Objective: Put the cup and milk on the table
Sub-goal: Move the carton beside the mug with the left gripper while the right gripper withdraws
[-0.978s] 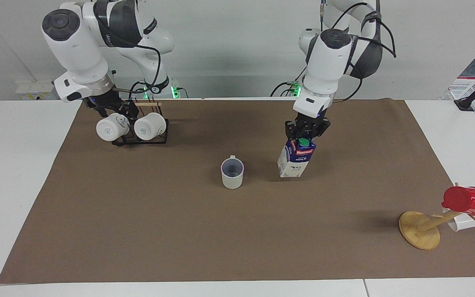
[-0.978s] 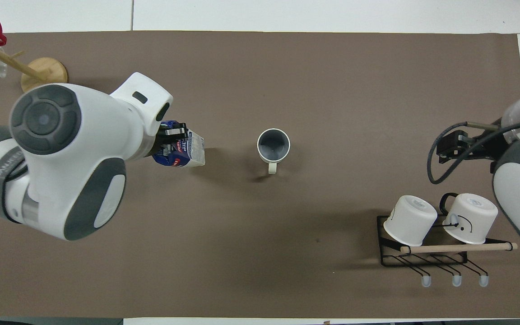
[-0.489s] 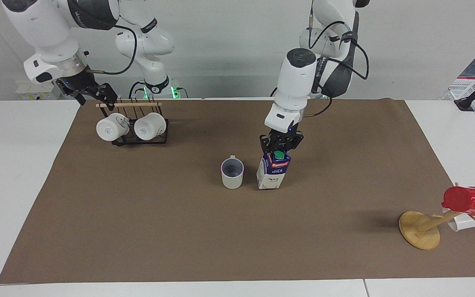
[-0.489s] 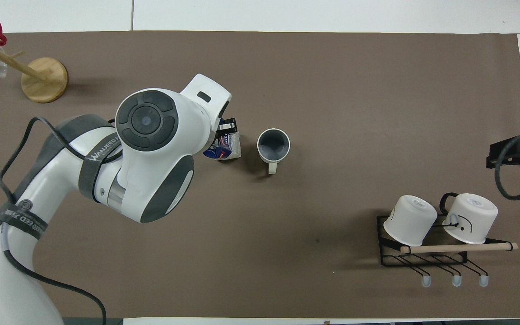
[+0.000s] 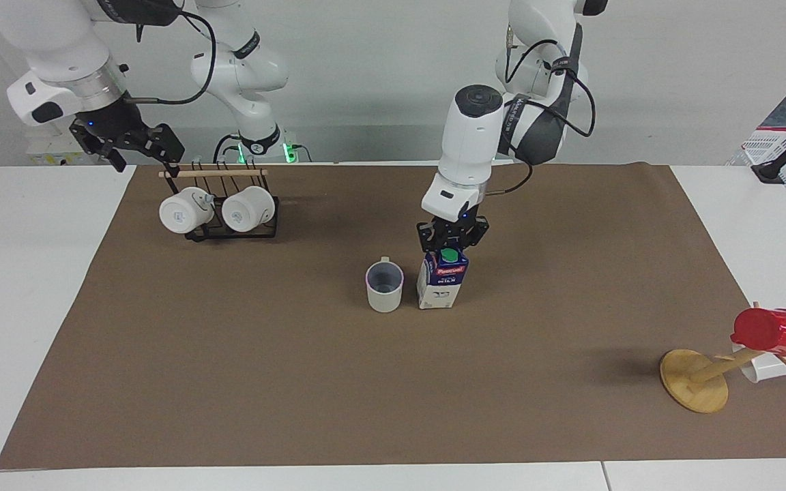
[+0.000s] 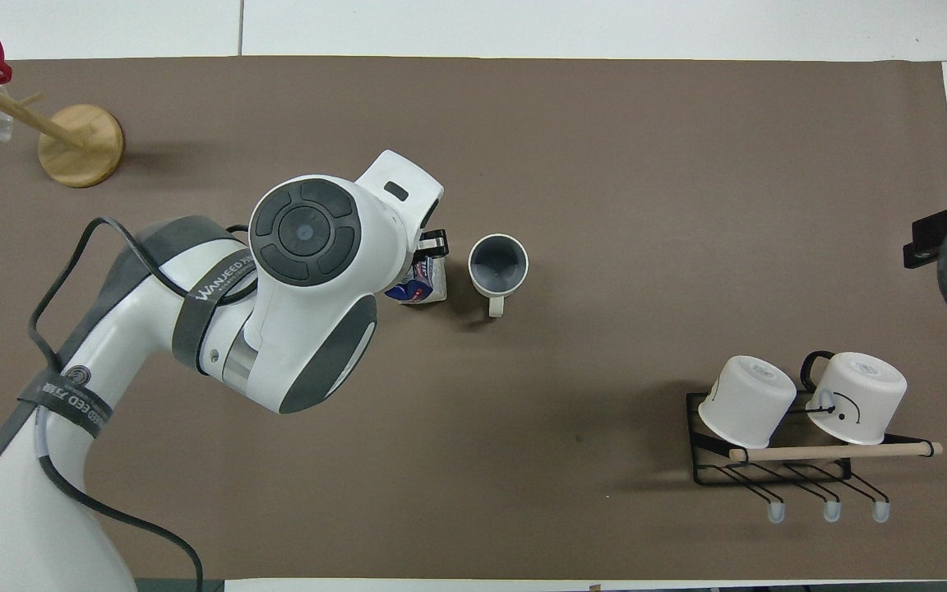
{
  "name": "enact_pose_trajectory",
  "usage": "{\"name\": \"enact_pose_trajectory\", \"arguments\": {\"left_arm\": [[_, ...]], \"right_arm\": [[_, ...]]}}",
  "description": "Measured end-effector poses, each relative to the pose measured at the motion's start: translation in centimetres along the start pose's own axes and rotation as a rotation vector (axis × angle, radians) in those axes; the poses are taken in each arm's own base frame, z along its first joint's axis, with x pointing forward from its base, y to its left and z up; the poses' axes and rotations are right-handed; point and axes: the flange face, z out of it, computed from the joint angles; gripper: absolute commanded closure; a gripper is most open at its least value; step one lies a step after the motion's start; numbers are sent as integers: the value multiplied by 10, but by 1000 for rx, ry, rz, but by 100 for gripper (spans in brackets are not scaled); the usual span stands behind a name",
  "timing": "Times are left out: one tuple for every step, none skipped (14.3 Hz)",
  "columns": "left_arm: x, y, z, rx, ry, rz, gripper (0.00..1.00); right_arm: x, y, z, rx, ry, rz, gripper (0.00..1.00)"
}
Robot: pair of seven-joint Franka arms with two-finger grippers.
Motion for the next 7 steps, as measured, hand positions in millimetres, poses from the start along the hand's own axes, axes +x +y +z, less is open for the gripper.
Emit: {"name": "enact_pose_trajectory", "arguments": {"left_arm": [[-1,1,0,-1,3,3,0],[-1,2,-1,-2,3,5,0],[-1,2,-1,-2,5,3,0],[2,0,-2,-2,9,-2,0],[7,-4,-5,-3,16,-12,0],[14,-12,-12,-7,27,-27,0],[21,-22,-21,-10,37,-47,0]], "right_arm": [[1,-3,-3,-2,6,-12,0],[1,-8,-5,-5,11,-21,0],[0,-12,-6,-5,13,-29,0],[0,-16,-6,-6,13,-35,0],[0,-17,-6,-6,13,-40,0],[1,-17,-6,-6,12,-55,0],[1,-17,-5,-7,11,-88,0]]}}
